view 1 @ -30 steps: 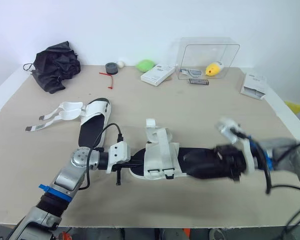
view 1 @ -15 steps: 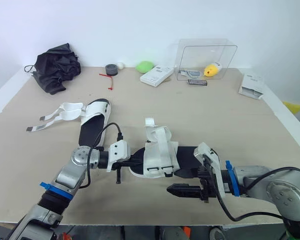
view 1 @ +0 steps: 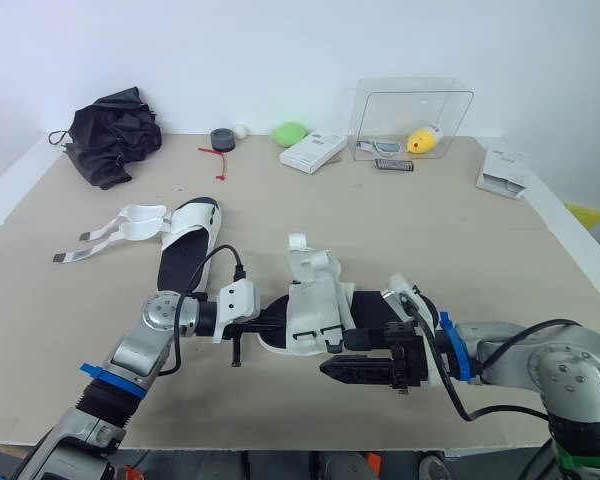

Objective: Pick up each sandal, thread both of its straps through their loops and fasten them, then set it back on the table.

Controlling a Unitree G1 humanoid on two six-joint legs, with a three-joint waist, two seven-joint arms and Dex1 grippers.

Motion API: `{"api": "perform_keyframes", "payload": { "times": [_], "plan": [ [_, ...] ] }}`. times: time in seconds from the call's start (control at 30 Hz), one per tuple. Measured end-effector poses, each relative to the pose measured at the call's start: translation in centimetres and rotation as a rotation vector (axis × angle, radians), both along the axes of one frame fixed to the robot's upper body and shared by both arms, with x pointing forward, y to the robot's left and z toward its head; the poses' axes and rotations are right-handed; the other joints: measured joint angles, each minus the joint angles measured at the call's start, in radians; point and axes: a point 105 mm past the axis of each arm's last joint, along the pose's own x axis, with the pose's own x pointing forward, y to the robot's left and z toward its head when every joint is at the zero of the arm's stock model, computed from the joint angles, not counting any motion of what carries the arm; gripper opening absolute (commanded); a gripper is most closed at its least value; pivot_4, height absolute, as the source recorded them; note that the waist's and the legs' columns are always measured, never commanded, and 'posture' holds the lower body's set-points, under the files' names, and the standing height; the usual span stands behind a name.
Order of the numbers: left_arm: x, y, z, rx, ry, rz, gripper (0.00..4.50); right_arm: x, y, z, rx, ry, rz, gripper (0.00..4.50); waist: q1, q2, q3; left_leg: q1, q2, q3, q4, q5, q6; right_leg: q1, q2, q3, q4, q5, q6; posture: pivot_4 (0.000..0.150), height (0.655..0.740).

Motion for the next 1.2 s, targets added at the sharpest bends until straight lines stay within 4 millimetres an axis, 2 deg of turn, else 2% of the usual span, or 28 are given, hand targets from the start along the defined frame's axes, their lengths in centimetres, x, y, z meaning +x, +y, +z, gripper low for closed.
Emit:
{"api": "perform_keyframes", "payload": {
  "times": [0.17, 0.2, 0.27, 0.37, 0.47, 0.5, 0.77, 1.0, 1.03, 1.1, 1.2],
  "plan": [
    [0.0, 0.0, 0.0, -0.001, -0.001, 0.006, 0.00, 0.3, 0.4, -0.7, -0.052, 0.002, -0.003, 4.32, 0.000, 0.000, 0.000, 0.000, 0.000, 0.000, 0.000, 0.000, 0.001, 0.000, 0.000, 0.000, 0.000, 0.000, 0.000, 0.150, 0.7400],
    [0.0, 0.0, 0.0, -0.001, -0.001, 0.006, 0.00, 0.4, 0.5, -1.1, -0.067, 0.008, -0.005, 4.08, 0.000, 0.000, 0.000, 0.000, 0.000, 0.000, 0.000, 0.000, 0.001, 0.000, 0.000, 0.000, 0.000, 0.000, 0.000, 0.150, 0.7400],
    [0.0, 0.0, 0.0, -0.001, -0.001, 0.008, 0.00, 0.5, 0.5, -1.7, -0.093, 0.021, -0.013, 3.49, 0.000, 0.000, 0.000, 0.001, 0.000, 0.000, 0.000, 0.001, 0.001, 0.000, 0.000, 0.000, 0.000, 0.001, -0.001, 0.150, 0.7400],
    [0.0, 0.0, 0.0, -0.002, -0.002, 0.009, 0.00, 1.2, 0.2, -2.9, -0.139, 0.046, -0.062, 1.88, 0.000, 0.000, 0.000, 0.000, 0.000, 0.001, 0.000, 0.001, 0.001, 0.000, 0.000, 0.000, 0.000, 0.001, 0.000, 0.150, 0.7400],
    [0.0, 0.0, 0.0, -0.002, -0.004, 0.007, 0.00, 1.5, -0.1, -3.2, -0.152, 0.050, -0.085, 0.39, 0.000, 0.000, 0.000, 0.000, 0.000, 0.001, 0.000, 0.001, 0.001, 0.000, 0.000, 0.000, 0.000, 0.001, 0.000, 0.150, 0.7400],
    [-0.1, 0.0, 0.0, -0.002, -0.004, 0.006, 0.00, 1.6, -0.1, -3.2, -0.149, 0.052, -0.086, 0.03, 0.000, 0.000, 0.000, 0.000, 0.000, 0.001, 0.000, 0.001, 0.001, 0.000, 0.000, 0.000, 0.000, 0.000, 0.000, 0.150, 0.7400],
    [-0.1, 0.0, 0.0, -0.001, -0.005, 0.003, 0.00, 1.4, -0.1, -2.9, -0.133, 0.061, -0.083, 0.03, 0.000, 0.000, 0.000, -0.001, 0.000, 0.000, 0.000, 0.001, 0.001, 0.000, 0.000, 0.000, 0.000, 0.000, 0.000, 0.150, 0.7400],
    [-0.2, -0.3, 0.1, -0.004, -0.006, -0.007, 0.00, 0.0, -0.2, -2.1, -0.082, 0.082, -0.019, 0.03, 0.001, 0.000, 0.000, -0.003, -0.002, -0.001, -0.001, 0.000, 0.001, -0.001, -0.002, -0.001, -0.001, 0.000, -0.001, 0.150, 0.7400],
    [-0.3, -0.7, 0.1, -0.010, -0.007, -0.020, 0.00, -2.0, -0.8, -2.0, -0.093, 0.089, 0.048, 0.03, 0.008, 0.001, 0.001, -0.005, -0.004, -0.002, -0.001, 0.000, 0.002, -0.002, -0.005, -0.002, -0.001, -0.001, -0.001, 0.150, 0.7400],
    [-0.5, -0.7, 0.1, -0.011, -0.007, -0.025, 0.00, -4.4, -1.5, -2.3, -0.138, 0.114, 0.133, 0.03, 0.009, 0.000, 0.000, -0.005, -0.005, -0.003, -0.001, -0.002, 0.002, -0.001, -0.005, -0.003, -0.001, -0.002, -0.002, 0.150, 0.7400],
    [-0.4, -0.5, 0.0, -0.006, -0.007, -0.021, 0.00, -6.3, -2.1, -3.1, -0.163, 0.153, 0.186, 0.03, 0.009, 0.000, 0.000, -0.004, -0.005, -0.003, 0.000, -0.002, 0.001, 0.000, -0.005, -0.004, -0.002, -0.003, -0.001, 0.150, 0.7400]
  ]
}}
